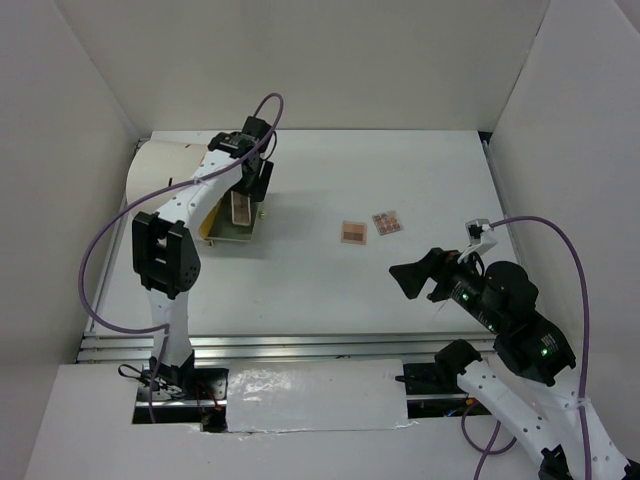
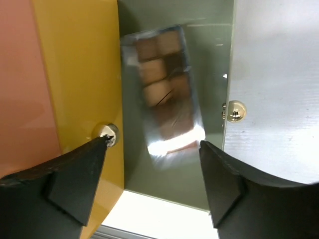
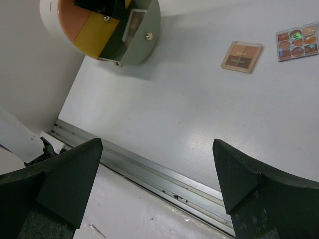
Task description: Organize the makeup
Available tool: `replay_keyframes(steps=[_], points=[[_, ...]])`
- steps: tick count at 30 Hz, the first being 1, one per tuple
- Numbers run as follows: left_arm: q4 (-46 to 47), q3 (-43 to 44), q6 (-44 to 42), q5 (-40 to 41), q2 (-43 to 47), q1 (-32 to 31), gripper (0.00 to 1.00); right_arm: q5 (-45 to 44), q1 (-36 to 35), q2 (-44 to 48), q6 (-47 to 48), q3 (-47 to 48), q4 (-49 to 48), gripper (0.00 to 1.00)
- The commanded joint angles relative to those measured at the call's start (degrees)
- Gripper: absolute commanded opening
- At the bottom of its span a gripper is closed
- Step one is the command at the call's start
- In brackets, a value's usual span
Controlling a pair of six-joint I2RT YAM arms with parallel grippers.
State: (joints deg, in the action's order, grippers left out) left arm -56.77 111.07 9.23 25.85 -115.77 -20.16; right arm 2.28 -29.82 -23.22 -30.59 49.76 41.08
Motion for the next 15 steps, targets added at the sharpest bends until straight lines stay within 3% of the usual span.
replay_keyframes(steps=[1, 2, 8, 12, 15], points=[[0.0, 4.4, 1.0, -1.0, 2.0, 0.0, 0.92, 0.3, 0.1, -0.6, 0.1, -0.2, -3.1, 1.00], [0.6, 5.2, 1.2, -1.7, 2.4, -0.1, 0.99, 0.3, 0.1, -0.6, 0.1, -0.1, -3.1, 1.00], [-1.1, 10.4, 3.9, -6.8, 3.5, -1.2, 0.99, -0.2, 0.1, -0.5, -0.1, -0.4, -3.9, 1.00], [6.1, 9.6, 7.8, -15.0, 5.0, -9.6, 0.99, -1.9, 0.2, -0.7, -1.3, -0.4, -4.8, 1.00], [6.5, 14.2, 11.8, -16.2, -0.9, -15.3, 0.99, -6.0, 0.1, 0.1, -2.5, 1.6, -3.0, 1.00]])
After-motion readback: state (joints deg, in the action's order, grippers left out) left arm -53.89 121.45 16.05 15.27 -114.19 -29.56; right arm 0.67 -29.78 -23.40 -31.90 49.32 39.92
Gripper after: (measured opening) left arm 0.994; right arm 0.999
